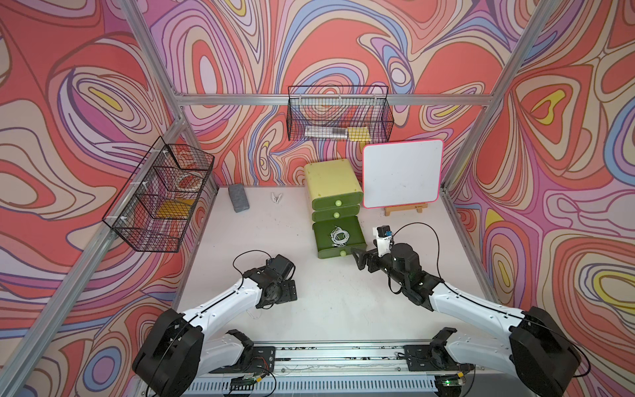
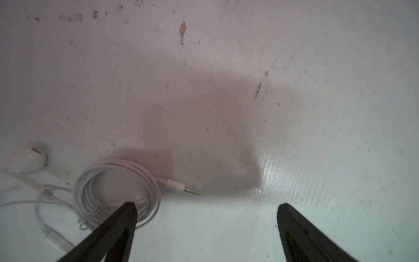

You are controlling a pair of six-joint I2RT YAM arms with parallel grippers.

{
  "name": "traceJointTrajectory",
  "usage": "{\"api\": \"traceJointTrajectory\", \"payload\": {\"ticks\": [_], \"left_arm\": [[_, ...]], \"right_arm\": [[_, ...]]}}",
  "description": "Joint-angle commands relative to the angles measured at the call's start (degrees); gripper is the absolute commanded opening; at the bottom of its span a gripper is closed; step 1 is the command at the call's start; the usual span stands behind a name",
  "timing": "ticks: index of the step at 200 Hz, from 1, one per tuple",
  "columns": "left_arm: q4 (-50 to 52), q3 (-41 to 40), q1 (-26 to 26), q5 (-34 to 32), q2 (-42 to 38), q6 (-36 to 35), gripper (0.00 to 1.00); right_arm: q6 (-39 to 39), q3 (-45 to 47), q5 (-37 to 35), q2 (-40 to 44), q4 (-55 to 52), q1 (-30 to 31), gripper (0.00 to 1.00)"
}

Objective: Place the wired earphones into the drawer by color
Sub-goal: Pick up the wired earphones from the center of the board.

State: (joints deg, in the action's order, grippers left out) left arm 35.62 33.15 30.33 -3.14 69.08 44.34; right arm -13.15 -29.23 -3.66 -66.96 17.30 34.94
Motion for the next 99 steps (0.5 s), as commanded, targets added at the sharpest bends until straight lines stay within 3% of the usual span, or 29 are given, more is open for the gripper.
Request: {"api": "traceJointTrajectory", "payload": {"ticks": [1,99], "left_arm": [[-1.45,-0.71,-0.49,0.65,0.77,-1.01,0.96],[-2.66,-0.12,-0.62,4.55,2.41,-2.41,0.89]], "right_arm": [[0.41,1.02,-0.91,0.78,0.72,-0.13,0.98],[0.49,1.11,-0.95,0.86,0.67,-0.11,0.98]]}}
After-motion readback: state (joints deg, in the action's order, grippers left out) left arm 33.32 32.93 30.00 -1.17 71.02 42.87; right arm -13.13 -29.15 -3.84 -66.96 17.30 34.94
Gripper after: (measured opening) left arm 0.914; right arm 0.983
